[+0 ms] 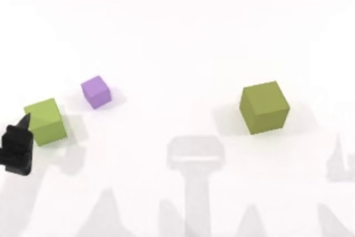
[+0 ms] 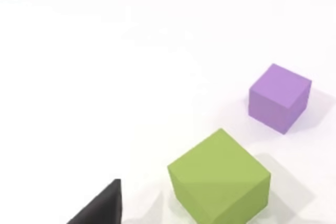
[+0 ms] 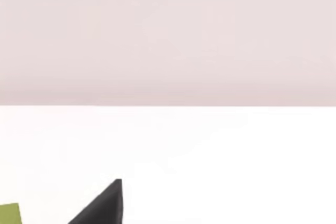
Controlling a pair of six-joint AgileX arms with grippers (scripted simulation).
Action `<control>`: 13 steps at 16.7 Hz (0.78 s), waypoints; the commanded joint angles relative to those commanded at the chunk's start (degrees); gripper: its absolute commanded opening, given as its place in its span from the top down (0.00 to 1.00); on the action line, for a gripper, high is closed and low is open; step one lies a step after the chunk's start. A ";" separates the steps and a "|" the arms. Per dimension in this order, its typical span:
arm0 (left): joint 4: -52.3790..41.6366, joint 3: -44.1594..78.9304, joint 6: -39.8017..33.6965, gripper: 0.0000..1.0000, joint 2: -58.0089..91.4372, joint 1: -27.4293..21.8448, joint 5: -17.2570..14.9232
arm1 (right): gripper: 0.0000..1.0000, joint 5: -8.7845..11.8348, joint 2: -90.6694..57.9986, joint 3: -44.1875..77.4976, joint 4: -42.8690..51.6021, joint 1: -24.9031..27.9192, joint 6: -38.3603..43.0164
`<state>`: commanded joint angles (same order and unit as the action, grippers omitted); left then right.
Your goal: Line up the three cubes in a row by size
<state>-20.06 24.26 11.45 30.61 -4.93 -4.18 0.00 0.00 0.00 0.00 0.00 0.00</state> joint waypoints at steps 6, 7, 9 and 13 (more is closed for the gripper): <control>-25.56 24.84 10.79 0.00 38.01 -4.28 -2.16 | 0.00 0.00 0.00 0.00 0.00 0.00 0.00; -29.81 29.27 12.49 0.00 44.48 -4.95 -2.33 | 0.00 0.00 0.00 0.00 0.00 0.00 0.00; -37.67 38.40 15.71 0.00 56.90 -6.19 -2.39 | 0.00 0.00 0.00 0.00 0.00 0.00 0.00; -49.32 57.52 21.35 0.00 78.01 -8.07 -1.30 | 0.00 0.00 0.00 0.00 0.00 0.00 0.00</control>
<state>-69.38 81.77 32.80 108.62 -12.99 -5.48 0.00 0.00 0.00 0.00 0.00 0.00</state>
